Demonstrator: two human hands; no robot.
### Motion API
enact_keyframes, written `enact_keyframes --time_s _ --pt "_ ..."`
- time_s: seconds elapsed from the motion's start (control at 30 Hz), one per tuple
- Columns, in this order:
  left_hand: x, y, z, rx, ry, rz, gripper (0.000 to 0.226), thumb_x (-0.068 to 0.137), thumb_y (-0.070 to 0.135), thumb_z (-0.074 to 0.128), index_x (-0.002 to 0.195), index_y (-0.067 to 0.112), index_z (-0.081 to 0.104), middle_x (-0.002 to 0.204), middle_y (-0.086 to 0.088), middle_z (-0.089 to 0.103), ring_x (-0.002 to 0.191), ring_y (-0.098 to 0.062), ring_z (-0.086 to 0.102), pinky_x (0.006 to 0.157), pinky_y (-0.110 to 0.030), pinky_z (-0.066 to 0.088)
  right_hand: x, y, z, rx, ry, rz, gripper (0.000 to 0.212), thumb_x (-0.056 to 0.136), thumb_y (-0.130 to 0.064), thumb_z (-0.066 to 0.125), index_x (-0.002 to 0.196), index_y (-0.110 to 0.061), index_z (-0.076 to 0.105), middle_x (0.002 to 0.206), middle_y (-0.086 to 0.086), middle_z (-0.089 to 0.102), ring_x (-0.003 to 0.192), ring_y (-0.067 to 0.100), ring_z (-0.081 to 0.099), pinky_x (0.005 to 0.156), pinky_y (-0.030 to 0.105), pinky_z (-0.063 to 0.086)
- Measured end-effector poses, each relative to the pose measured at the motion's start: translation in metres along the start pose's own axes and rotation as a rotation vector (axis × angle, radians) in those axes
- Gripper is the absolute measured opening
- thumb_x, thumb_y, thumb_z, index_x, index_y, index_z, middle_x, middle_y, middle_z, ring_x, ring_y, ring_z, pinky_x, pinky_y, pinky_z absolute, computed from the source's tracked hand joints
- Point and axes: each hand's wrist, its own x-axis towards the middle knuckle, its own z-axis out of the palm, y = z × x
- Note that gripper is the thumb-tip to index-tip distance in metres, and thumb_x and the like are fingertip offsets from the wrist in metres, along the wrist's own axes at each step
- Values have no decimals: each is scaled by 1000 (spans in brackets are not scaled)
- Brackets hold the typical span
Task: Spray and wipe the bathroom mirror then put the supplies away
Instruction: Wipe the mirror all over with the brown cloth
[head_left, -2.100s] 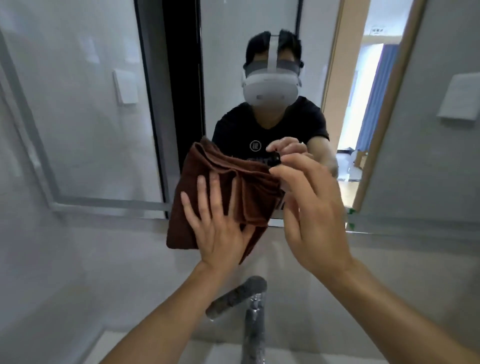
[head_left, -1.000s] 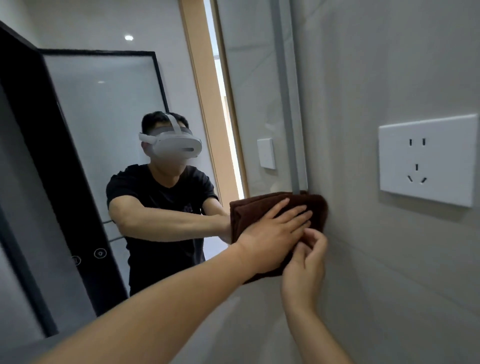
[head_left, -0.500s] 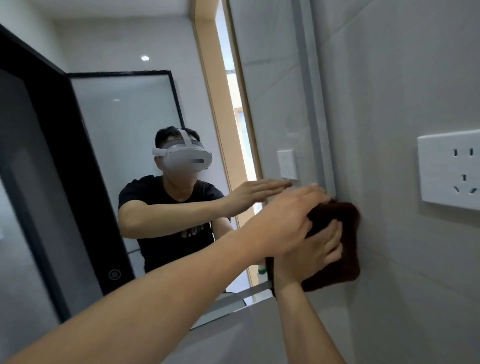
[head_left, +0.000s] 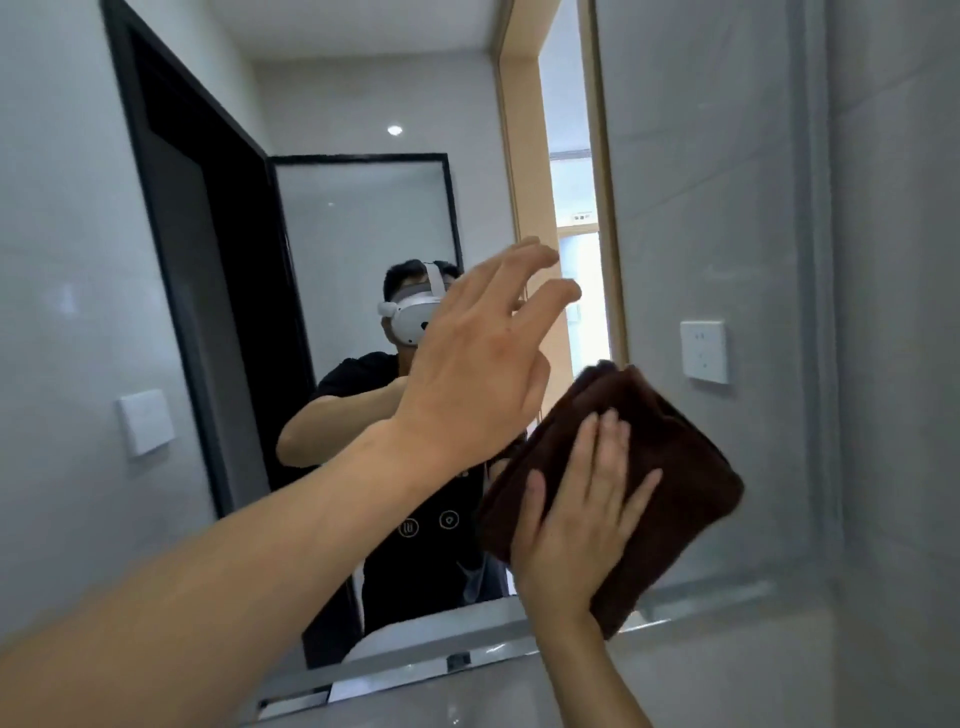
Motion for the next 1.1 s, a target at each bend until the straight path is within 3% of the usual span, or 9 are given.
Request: enact_keyframes --time_s 0.17,0.2,0.3,0.47,0.63,0.73,0.93,1.1 --pt "-6 -38 -51 97 127 -127 44 82 3 52 125 10 60 141 -12 51 131 -29 47 109 -42 35 -12 -75 10 196 -113 -439 46 105 -34 37 146 -17 51 157 1 41 151 17 27 121 56 19" --pt "-7 -46 -61 109 148 -163 44 82 4 52 124 11 60 141 -12 51 131 -29 47 110 -42 35 -11 -84 12 211 -128 -464 44 106 -34 34 144 -20 52 157 -1 41 151 16 28 118 50 25" --pt "-8 -63 -82 165 192 -239 43 83 3 52 124 12 59 140 -11 51 133 -28 45 112 -42 33 -2 -96 13 189 -173 -424 42 104 -39 36 143 -27 47 159 -1 38 147 14 36 90 34 43" --pt "8 -60 -77 186 242 -266 43 84 6 53 126 12 58 139 -12 51 132 -30 46 109 -48 37 47 -75 5 128 -159 -405 63 96 -45 47 152 -21 37 164 2 28 145 16 39 77 32 49" --pt "42 -31 -37 224 157 -180 46 87 12 57 133 14 57 145 -12 48 135 -31 43 113 -48 34 129 -10 -14 22 -99 -423 63 99 -48 41 158 -28 28 168 -1 16 154 19 20 104 46 39" --pt "62 -16 -14 223 159 -137 47 87 12 61 133 14 58 144 -13 50 136 -30 43 115 -47 32 176 34 -27 -32 -68 -379 62 99 -51 38 157 -35 27 168 0 17 154 20 18 111 54 31" --pt "72 -11 2 226 165 -111 47 89 17 63 135 16 57 145 -13 49 138 -30 41 118 -48 30 230 109 -44 -139 -10 -192 64 98 -56 30 157 -29 31 167 8 15 155 28 14 117 61 21" --pt "44 -61 -32 341 117 -196 44 89 16 58 133 13 56 142 -13 50 134 -31 42 115 -48 32 223 101 -43 -152 -40 -157 63 100 -53 26 158 -29 24 168 6 12 155 27 11 115 61 24"
